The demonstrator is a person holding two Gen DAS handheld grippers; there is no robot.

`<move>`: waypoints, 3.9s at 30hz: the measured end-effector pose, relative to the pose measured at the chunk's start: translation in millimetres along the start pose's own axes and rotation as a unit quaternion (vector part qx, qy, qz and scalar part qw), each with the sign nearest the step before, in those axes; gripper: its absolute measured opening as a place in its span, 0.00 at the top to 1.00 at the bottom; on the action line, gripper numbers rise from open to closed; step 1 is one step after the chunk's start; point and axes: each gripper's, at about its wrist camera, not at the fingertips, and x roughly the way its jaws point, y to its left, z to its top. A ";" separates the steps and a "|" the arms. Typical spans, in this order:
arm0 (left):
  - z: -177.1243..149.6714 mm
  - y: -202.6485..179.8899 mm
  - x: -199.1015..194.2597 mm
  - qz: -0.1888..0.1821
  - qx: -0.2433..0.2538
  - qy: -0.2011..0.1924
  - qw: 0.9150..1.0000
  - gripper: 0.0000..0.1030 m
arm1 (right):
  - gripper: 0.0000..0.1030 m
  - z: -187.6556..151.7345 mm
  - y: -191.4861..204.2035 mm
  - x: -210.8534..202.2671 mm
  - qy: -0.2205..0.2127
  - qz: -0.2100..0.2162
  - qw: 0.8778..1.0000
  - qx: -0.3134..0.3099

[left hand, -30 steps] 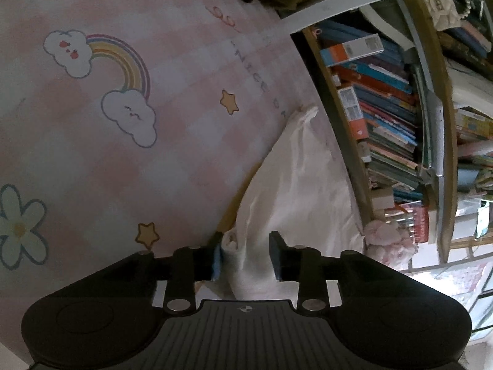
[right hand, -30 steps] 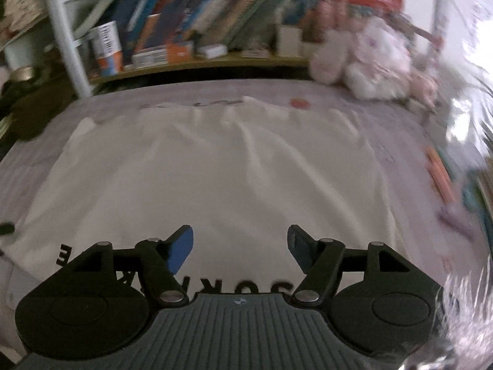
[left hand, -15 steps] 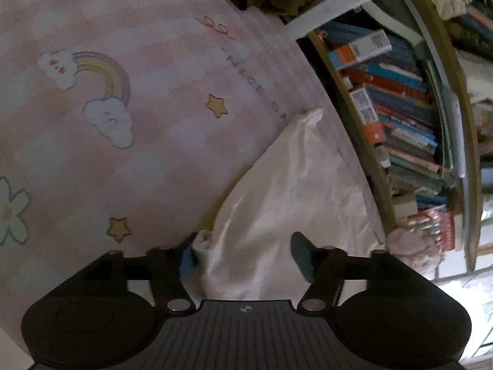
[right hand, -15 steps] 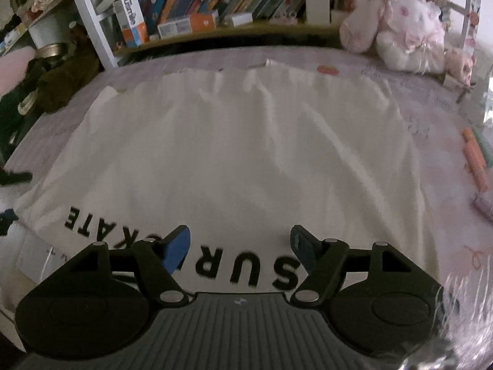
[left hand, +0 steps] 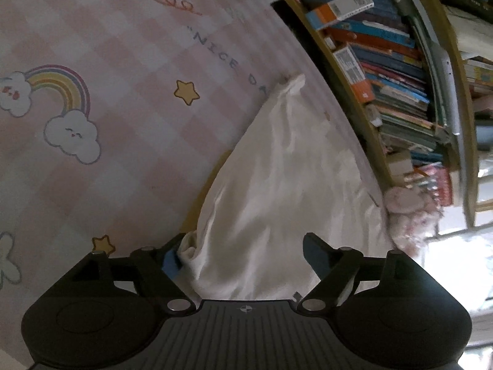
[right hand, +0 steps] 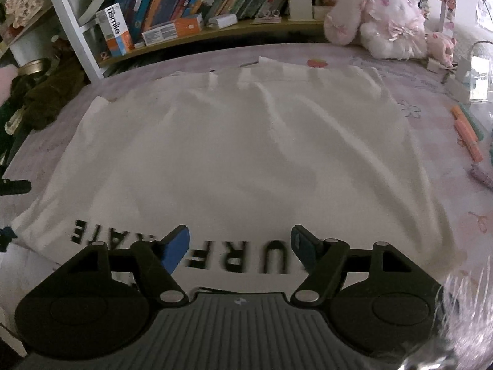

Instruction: Fold clothes

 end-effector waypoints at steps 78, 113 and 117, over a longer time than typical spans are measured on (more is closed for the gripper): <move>49.1 22.2 58.0 -0.207 -0.068 0.192 0.957 0.16 | 0.70 8.8 245.5 -8.2 -0.014 0.048 0.977 -0.206; 39.5 8.0 40.5 -0.053 0.099 0.175 0.978 0.90 | 0.51 19.8 149.0 -24.7 -0.009 -0.036 0.999 0.037; 43.5 18.5 44.4 -0.074 0.054 0.194 0.977 0.75 | 0.49 18.9 139.6 -25.7 -0.016 -0.052 0.995 0.085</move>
